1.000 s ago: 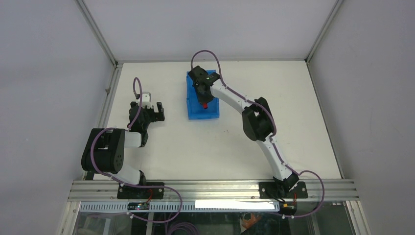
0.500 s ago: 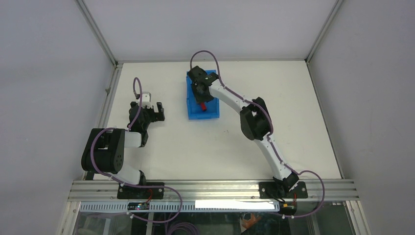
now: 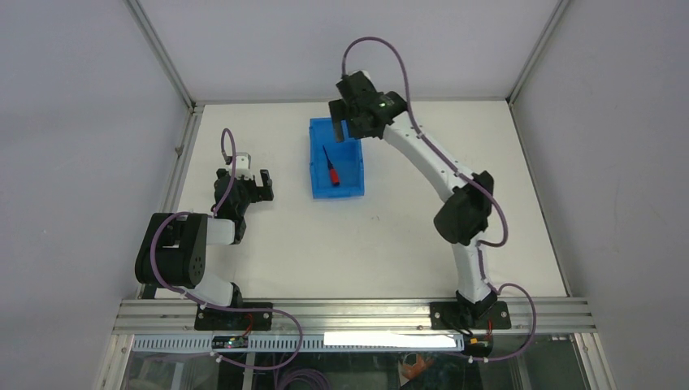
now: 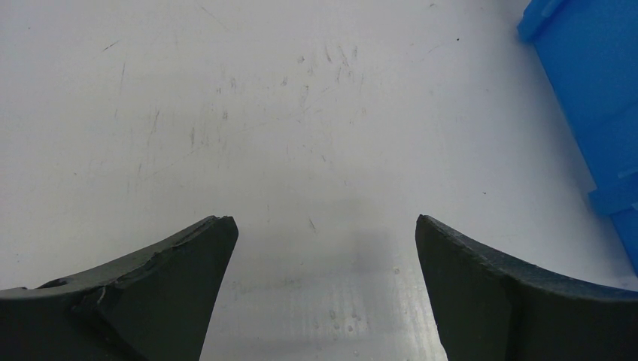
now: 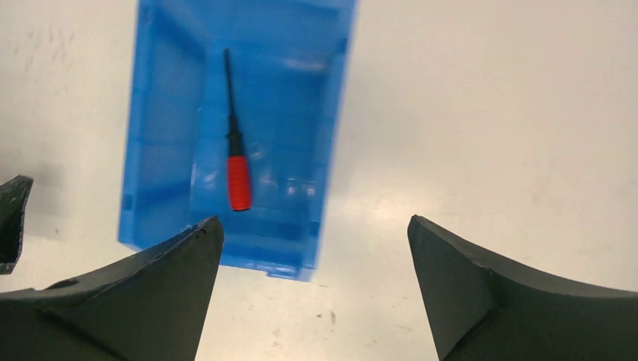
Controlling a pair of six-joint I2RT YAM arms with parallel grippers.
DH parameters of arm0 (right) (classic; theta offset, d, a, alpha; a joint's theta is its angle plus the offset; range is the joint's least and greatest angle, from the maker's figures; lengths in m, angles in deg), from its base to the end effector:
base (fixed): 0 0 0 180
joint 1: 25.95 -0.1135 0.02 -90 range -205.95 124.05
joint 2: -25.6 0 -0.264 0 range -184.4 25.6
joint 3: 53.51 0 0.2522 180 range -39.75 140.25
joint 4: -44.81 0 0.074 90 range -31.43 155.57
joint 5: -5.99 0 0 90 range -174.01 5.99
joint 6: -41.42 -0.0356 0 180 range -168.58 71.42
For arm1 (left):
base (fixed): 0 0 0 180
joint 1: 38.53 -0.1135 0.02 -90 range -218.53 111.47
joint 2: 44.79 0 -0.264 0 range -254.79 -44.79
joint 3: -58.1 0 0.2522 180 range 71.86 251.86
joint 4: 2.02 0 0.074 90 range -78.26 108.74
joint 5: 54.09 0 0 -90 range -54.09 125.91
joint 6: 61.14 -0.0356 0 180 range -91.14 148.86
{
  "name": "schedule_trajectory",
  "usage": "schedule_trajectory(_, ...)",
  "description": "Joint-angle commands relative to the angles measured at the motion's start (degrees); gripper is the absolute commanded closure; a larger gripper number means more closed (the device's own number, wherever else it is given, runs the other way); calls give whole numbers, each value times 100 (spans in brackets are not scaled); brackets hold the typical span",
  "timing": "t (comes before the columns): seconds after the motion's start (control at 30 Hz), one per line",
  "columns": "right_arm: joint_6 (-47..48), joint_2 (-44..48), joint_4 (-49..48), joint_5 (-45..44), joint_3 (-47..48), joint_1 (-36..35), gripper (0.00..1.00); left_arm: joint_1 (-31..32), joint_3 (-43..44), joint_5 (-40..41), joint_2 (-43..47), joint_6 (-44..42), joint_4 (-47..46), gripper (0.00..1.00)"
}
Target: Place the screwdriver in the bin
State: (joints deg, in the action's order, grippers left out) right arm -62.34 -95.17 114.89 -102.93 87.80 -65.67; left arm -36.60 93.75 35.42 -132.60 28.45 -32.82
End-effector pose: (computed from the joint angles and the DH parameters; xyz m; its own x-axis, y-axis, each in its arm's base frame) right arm 0.3620 0.2858 0.3469 -0.6737 -0.2672 -0.6890 -0.2908 0.9530 -0.0853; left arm 0.2665 -0.0093 0.1382 -0.3637 0.0194 -0.9313 0.0442 0.9990 0.0035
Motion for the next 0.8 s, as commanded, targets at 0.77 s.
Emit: schedule_trajectory(0.77, -86, 3431, -471, 127, -3353, 3340, 1, 69, 9, -63, 142, 93, -150, 1)
